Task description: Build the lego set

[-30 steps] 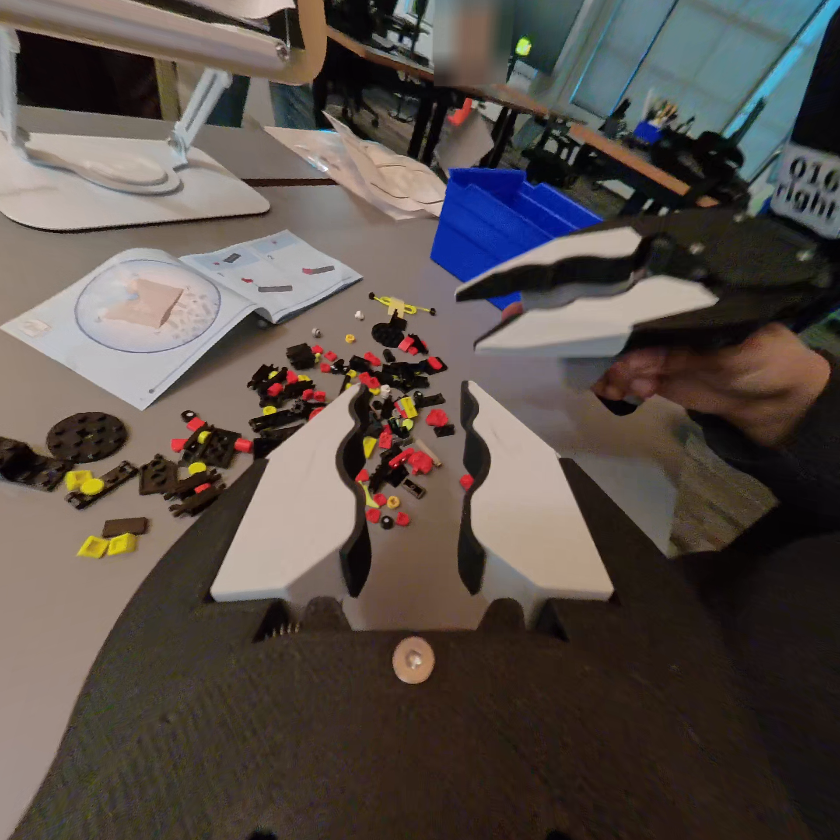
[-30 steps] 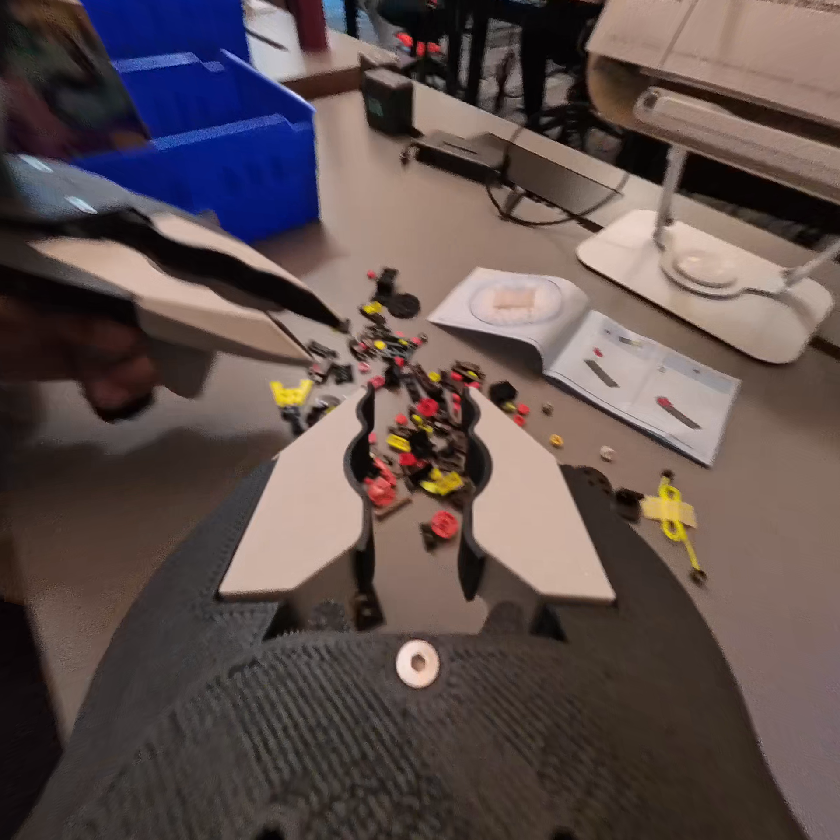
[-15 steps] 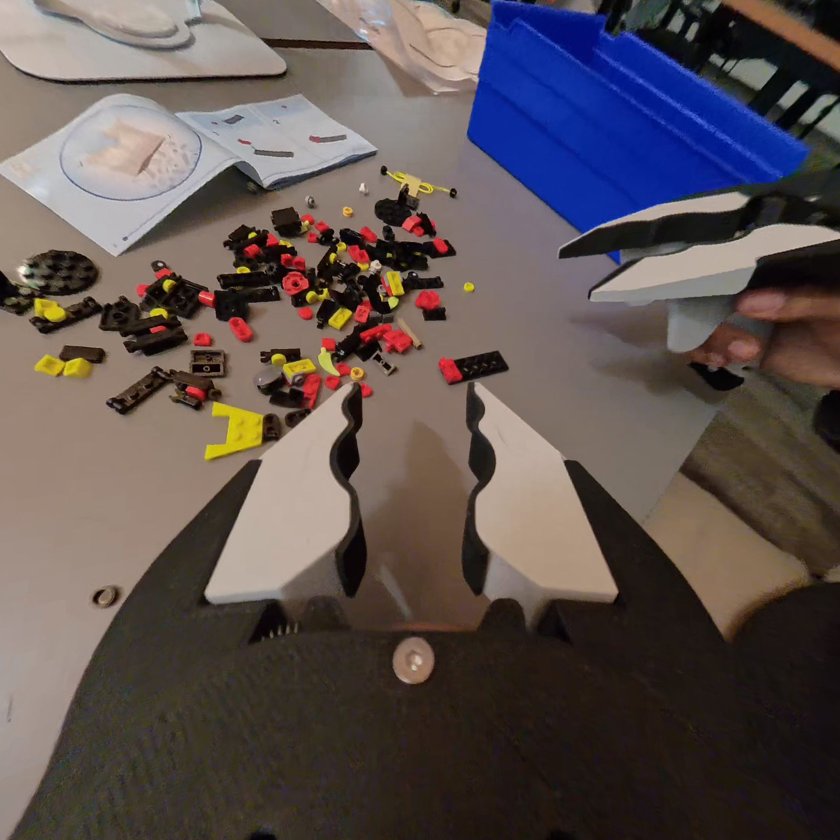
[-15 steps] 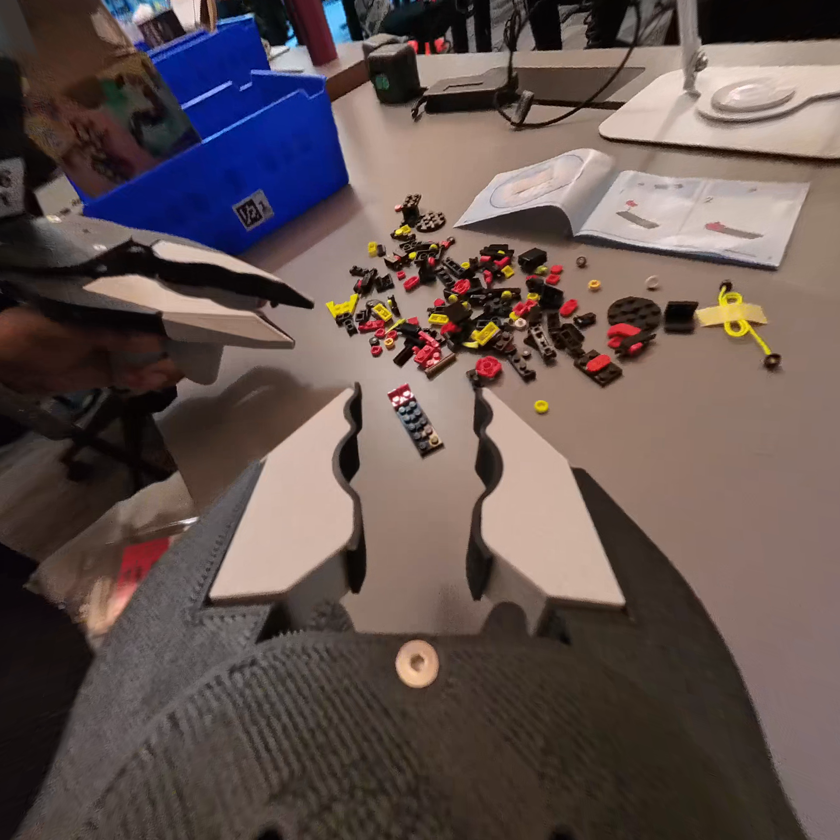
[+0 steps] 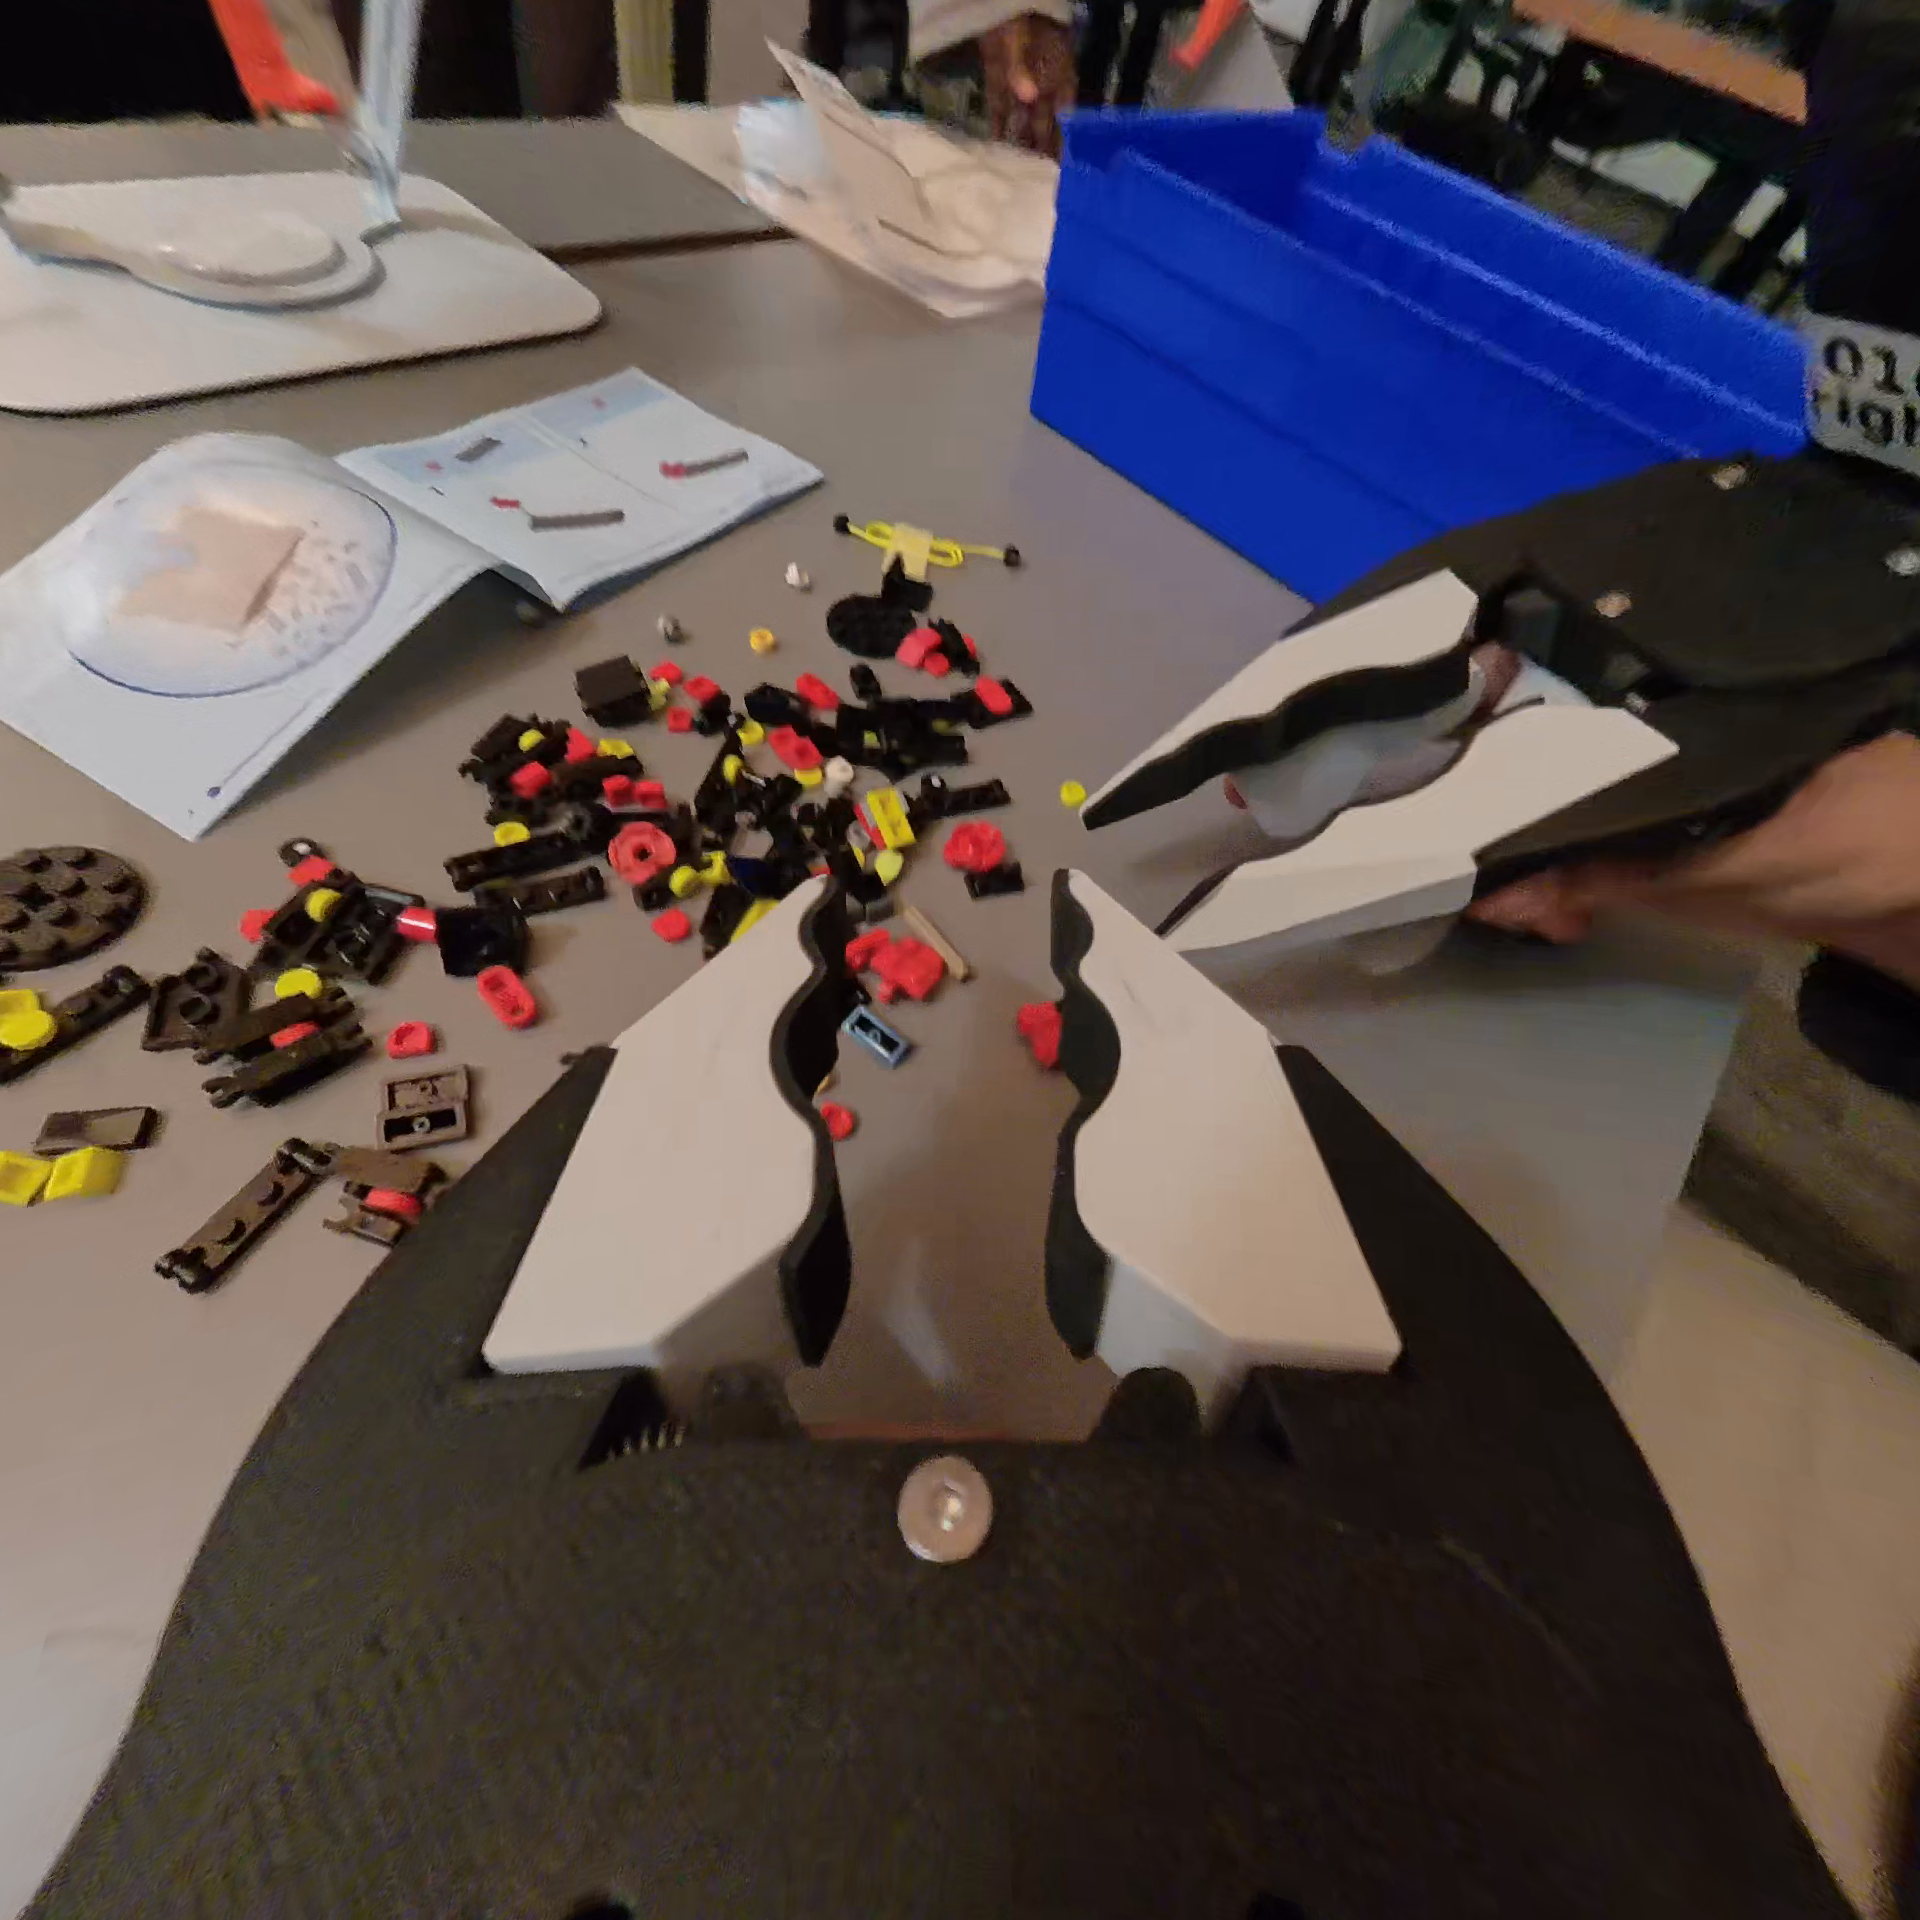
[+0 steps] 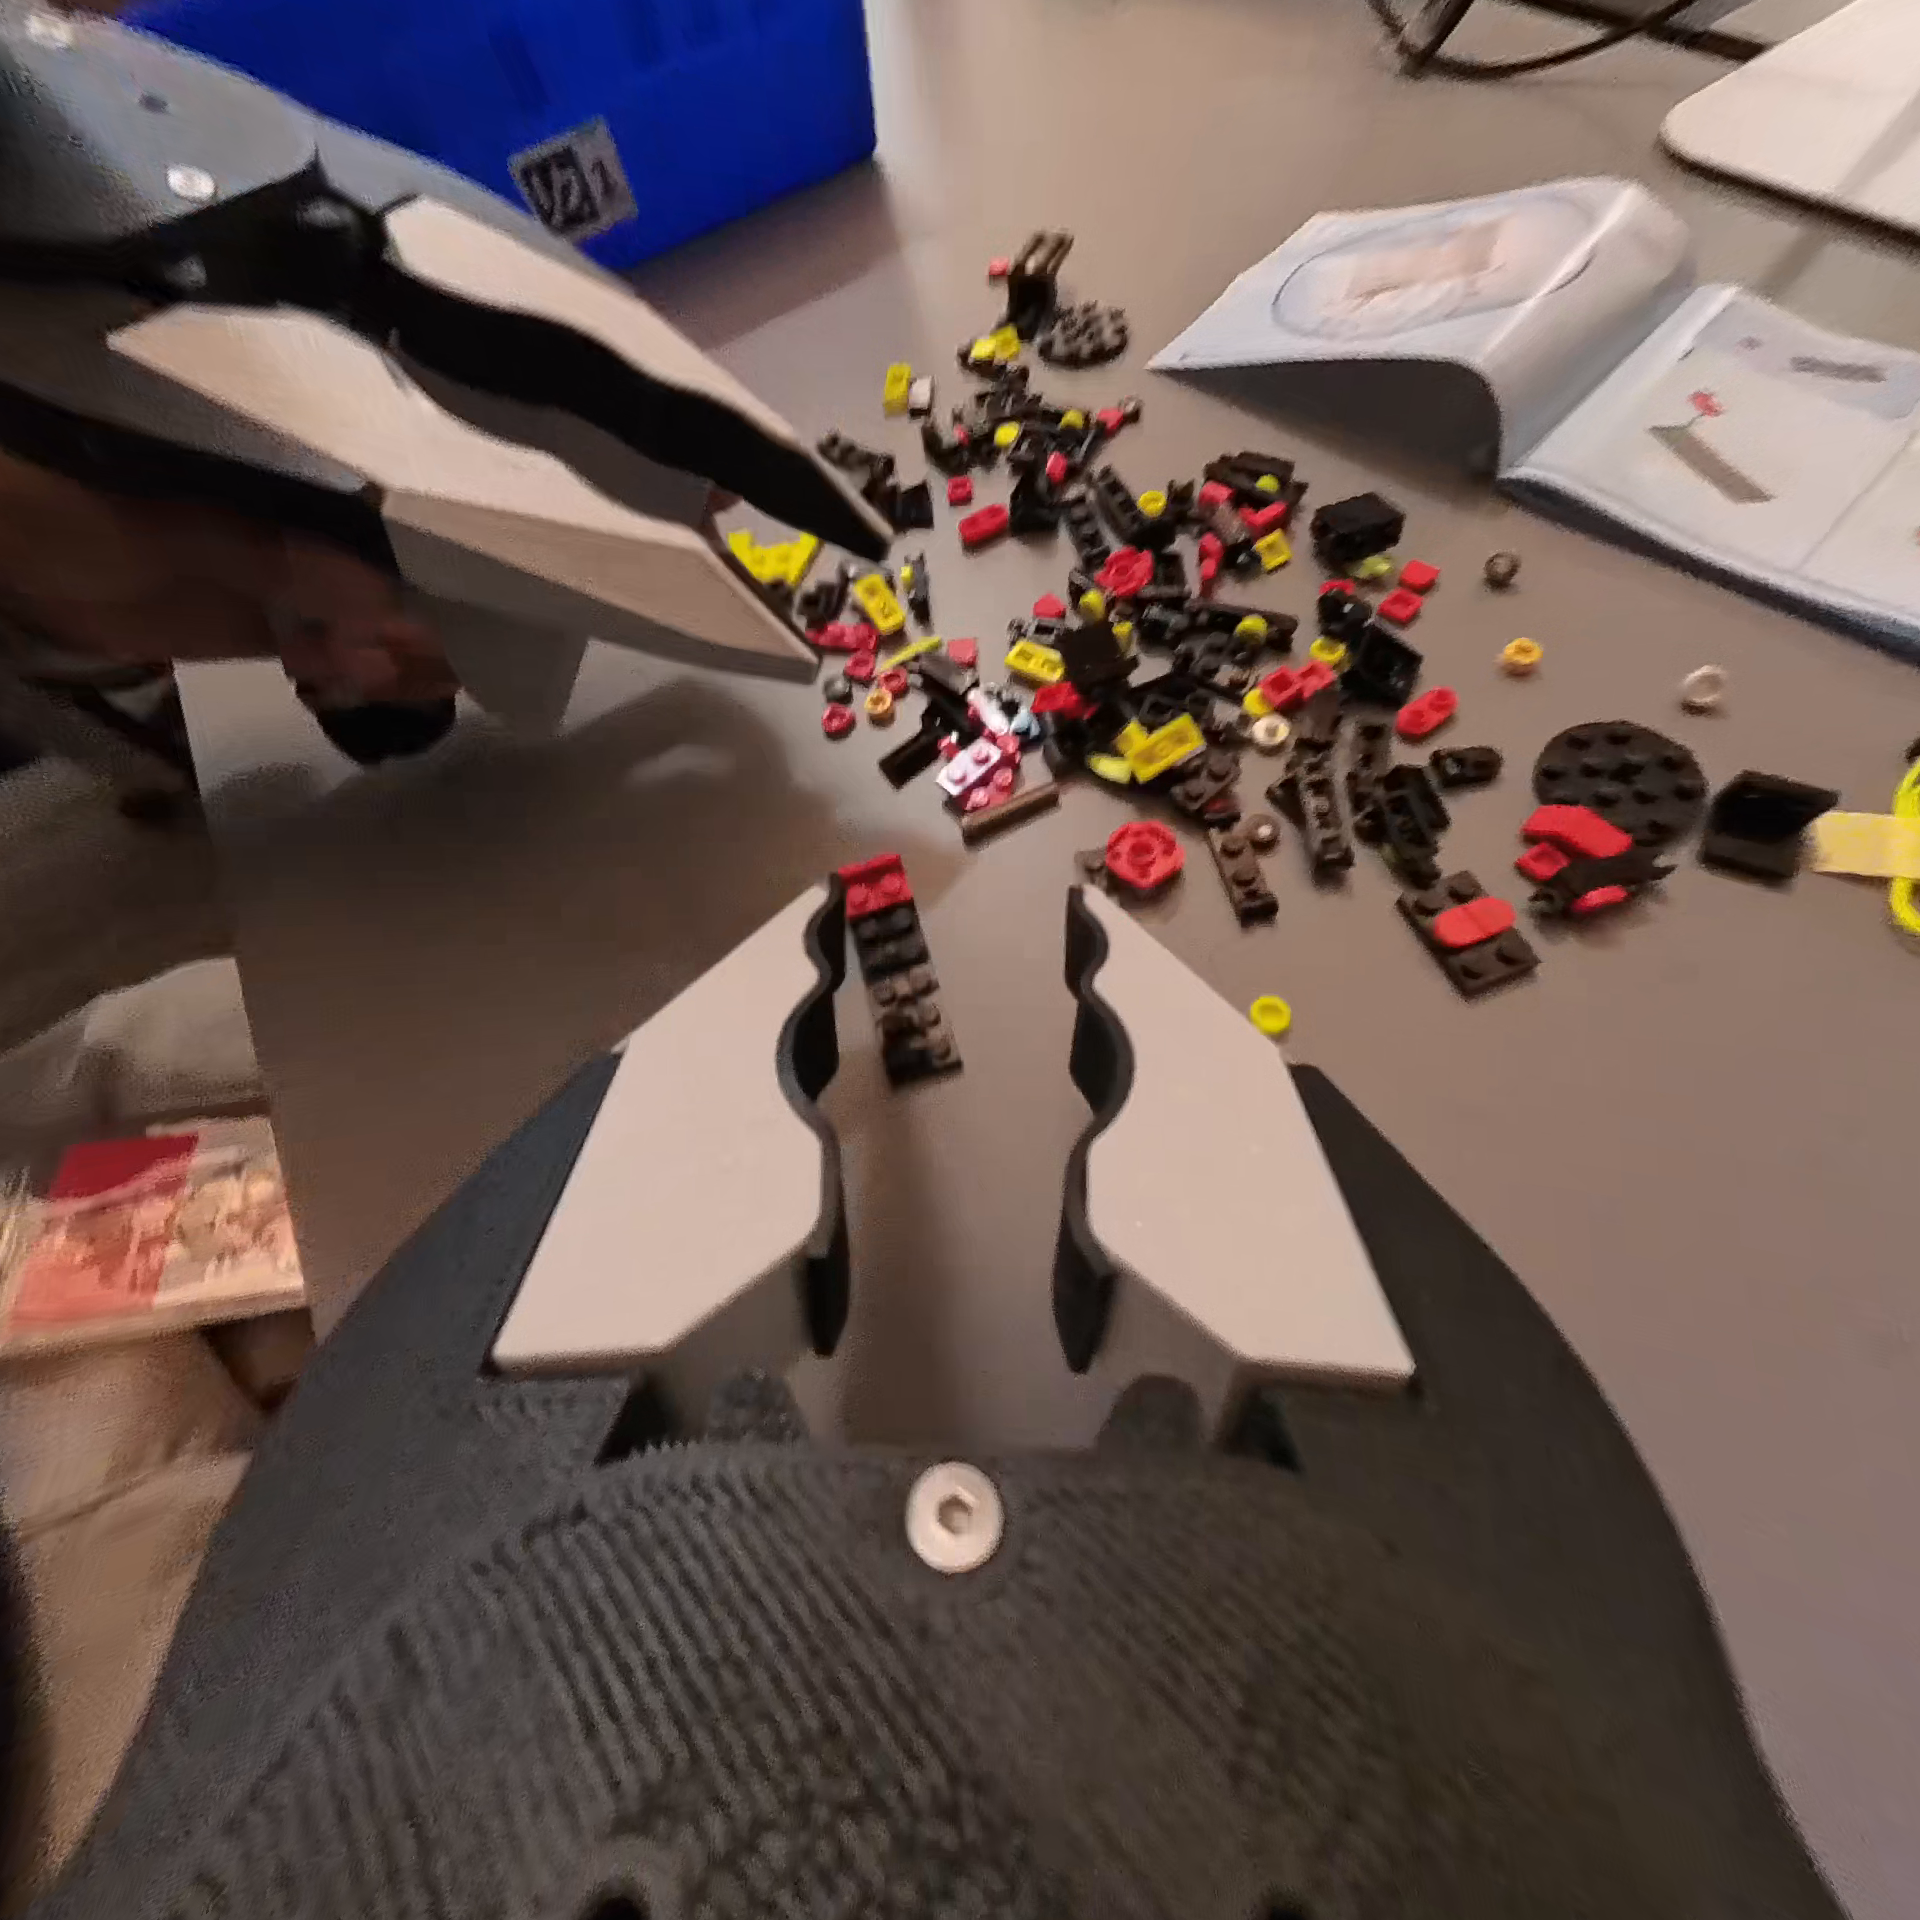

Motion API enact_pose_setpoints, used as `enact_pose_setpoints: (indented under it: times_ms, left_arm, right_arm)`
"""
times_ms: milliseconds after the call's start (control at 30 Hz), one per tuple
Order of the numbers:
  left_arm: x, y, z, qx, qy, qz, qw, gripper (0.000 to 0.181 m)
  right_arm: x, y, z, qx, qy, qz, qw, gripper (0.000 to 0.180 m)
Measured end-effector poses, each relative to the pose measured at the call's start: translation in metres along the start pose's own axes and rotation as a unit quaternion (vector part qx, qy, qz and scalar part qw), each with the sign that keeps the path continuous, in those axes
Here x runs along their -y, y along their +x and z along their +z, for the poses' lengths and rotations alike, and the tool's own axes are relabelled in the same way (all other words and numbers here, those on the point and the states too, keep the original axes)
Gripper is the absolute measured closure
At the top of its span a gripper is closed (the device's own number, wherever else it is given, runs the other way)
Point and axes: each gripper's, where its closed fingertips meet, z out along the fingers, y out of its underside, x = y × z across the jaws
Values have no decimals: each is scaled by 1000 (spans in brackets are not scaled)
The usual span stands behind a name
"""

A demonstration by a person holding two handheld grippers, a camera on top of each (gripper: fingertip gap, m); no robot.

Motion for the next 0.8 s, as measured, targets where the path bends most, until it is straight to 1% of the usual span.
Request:
enact_pose_setpoints:
  times_ms: [100, 267, 467, 533, 700, 800]
  left_arm:
    - [-6, 2, 0, -25, -17, -5, 1000, 144]
    - [-8, -3, 2, -31, -24, -27, 999, 144]
    - [-5, 1, -3, -38, -15, -38, 998, 145]
    - [-7, 0, -2, -36, -19, -40, 998, 145]
    - [-7, -4, -3, -28, -20, -49, 998, 145]
    - [-8, -4, -3, -31, -21, -53, 998, 145]
  right_arm:
    - [-8, -4, -2, 14, -16, -7, 1000, 134]
    - [-15, -11, 2, 33, -40, -11, 999, 129]
    - [-30, -20, 9, 30, -87, -59, 994, 126]
    - [-31, -20, 10, 23, -90, -70, 993, 128]
    - [-32, -20, 9, 17, -91, -79, 993, 151]
    - [-33, -17, 7, 10, -92, -86, 992, 160]
